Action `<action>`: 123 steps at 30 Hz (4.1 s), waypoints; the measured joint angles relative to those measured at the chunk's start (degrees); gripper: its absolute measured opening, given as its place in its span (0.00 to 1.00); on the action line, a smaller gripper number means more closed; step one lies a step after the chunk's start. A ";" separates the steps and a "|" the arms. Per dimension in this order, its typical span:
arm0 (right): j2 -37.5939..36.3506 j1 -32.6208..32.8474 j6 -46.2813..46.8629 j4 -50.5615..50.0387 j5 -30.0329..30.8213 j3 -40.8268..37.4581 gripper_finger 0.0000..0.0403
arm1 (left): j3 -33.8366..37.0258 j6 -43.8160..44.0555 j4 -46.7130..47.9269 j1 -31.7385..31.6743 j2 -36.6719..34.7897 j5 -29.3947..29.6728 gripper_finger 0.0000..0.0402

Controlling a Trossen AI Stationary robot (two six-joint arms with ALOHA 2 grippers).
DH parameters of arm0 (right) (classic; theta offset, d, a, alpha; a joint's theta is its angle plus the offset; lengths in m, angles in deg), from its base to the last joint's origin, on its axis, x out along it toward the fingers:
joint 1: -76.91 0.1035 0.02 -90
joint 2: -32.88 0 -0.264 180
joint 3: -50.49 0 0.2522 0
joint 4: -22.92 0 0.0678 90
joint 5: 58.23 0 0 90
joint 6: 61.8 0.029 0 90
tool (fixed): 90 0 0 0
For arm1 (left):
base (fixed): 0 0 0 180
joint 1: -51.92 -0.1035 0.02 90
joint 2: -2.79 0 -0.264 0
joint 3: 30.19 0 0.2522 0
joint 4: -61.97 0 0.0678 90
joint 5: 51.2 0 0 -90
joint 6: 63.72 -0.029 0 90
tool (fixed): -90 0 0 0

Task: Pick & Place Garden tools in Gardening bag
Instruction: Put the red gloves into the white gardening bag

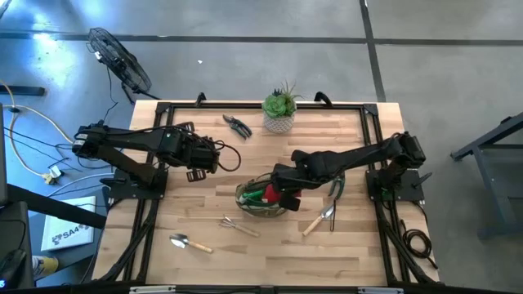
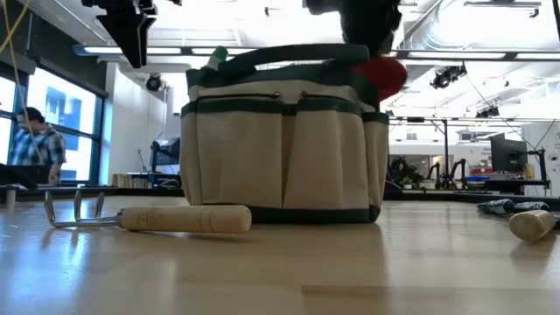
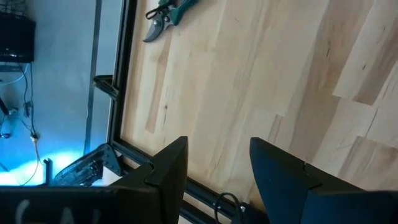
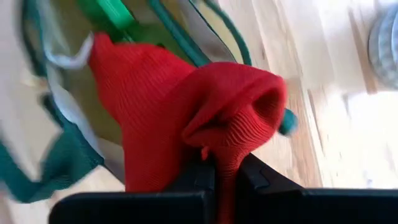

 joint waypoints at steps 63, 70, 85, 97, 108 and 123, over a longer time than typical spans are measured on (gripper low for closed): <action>7.37 -0.91 -18.47 19.84 -13.51 4.80 0.10 | 0.07 0.02 -1.37 0.00 0.07 -0.31 0.41; 7.15 -0.91 -18.14 20.01 -14.54 4.80 0.12 | 0.07 0.00 -1.38 0.00 0.07 -0.28 0.41; 8.57 -1.38 -18.29 23.11 -21.91 4.55 0.39 | 0.07 0.00 -1.23 0.00 0.07 -0.75 0.41; 12.58 -3.32 -17.39 25.06 -32.21 4.47 0.40 | 0.09 0.20 -1.21 0.00 0.02 -3.56 0.41; 12.22 -3.25 -15.11 25.36 -31.61 4.48 0.40 | 0.09 0.13 -1.22 0.00 0.02 -3.62 0.41; 11.80 -3.25 -15.13 27.73 -31.26 4.48 0.40 | 0.09 -1.56 -1.49 0.00 0.02 -9.08 0.41</action>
